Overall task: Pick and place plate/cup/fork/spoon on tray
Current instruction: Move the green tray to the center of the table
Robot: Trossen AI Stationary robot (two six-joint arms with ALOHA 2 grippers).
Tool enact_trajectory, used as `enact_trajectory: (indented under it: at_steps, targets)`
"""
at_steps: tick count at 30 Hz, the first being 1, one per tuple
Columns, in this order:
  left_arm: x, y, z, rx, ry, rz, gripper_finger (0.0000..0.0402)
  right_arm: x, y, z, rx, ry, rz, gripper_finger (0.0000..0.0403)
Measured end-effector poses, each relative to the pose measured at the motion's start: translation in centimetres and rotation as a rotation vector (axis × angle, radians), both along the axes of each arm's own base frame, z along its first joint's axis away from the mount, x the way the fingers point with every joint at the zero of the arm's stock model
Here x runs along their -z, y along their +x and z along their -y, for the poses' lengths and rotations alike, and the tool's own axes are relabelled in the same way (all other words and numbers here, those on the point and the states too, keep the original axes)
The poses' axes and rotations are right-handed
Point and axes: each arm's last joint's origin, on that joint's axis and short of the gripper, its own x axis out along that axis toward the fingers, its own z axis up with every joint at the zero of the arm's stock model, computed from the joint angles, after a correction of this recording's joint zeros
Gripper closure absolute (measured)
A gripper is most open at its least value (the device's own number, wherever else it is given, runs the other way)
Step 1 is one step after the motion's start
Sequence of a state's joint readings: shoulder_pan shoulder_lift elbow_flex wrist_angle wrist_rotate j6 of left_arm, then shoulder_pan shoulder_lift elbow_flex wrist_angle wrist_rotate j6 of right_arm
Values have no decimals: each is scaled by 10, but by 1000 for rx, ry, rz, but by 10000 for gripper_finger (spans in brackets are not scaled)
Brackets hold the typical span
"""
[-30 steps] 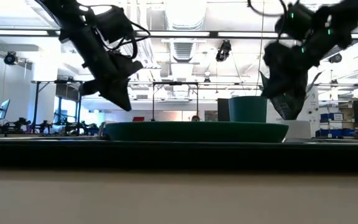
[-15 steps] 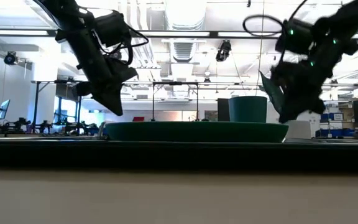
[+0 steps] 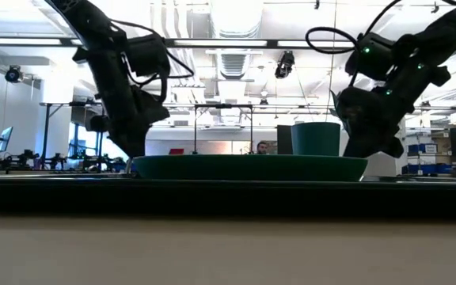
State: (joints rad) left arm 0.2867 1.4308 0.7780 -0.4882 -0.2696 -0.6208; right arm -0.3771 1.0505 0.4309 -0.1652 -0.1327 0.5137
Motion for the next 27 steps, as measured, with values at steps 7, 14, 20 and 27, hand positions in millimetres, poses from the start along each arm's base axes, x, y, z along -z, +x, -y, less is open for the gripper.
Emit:
enact_trajectory:
  at_steps: [7, 14, 20, 27]
  targets:
    - [5, 3, 4, 30, -46, -9, 402, 2, 1, 0, -1, 4, -6, 394]
    - [13, 4, 4, 32, -61, -39, 402, 3, 2, 1, -1, 1, 1, 394]
    - [21, 3, 4, 31, -70, -67, 402, 12, 3, 2, -5, 15, -44, 394]
    - [21, 4, 3, 30, -68, -63, 402, 23, 9, 4, -29, 3, -76, 394]
